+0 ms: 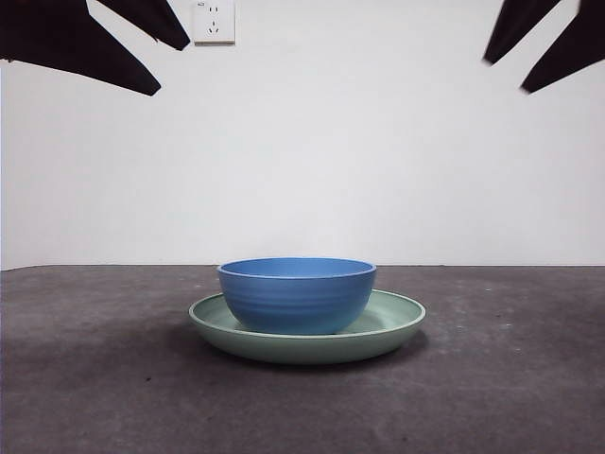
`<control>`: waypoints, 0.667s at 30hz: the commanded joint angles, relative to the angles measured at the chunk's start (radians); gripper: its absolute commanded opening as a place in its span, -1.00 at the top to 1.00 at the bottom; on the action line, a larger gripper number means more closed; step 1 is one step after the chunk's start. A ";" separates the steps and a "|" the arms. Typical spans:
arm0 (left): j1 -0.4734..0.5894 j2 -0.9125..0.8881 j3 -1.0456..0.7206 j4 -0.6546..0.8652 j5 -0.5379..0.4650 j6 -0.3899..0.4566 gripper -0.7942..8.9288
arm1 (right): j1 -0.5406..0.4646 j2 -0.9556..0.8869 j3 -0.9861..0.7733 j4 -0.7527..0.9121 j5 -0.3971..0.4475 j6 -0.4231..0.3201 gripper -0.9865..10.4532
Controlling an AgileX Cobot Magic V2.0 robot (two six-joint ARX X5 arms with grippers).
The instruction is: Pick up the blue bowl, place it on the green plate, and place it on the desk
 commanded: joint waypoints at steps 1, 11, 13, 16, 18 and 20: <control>-0.006 0.005 0.008 0.008 0.004 0.004 0.38 | 0.020 -0.032 0.002 -0.039 -0.004 -0.036 0.44; -0.006 0.005 0.008 0.008 0.004 0.004 0.38 | 0.079 -0.174 -0.156 -0.041 -0.072 -0.034 0.44; -0.006 0.005 0.008 0.008 0.004 0.005 0.38 | 0.083 -0.181 -0.175 -0.041 -0.071 -0.034 0.44; -0.006 0.005 0.008 0.008 0.004 0.005 0.38 | 0.084 -0.180 -0.183 -0.040 -0.072 -0.035 0.44; -0.006 0.005 0.008 0.008 0.004 0.005 0.38 | 0.084 -0.180 -0.183 -0.029 -0.072 -0.034 0.44; -0.006 0.005 0.008 0.008 0.004 0.005 0.38 | 0.084 -0.180 -0.183 -0.022 -0.072 -0.034 0.44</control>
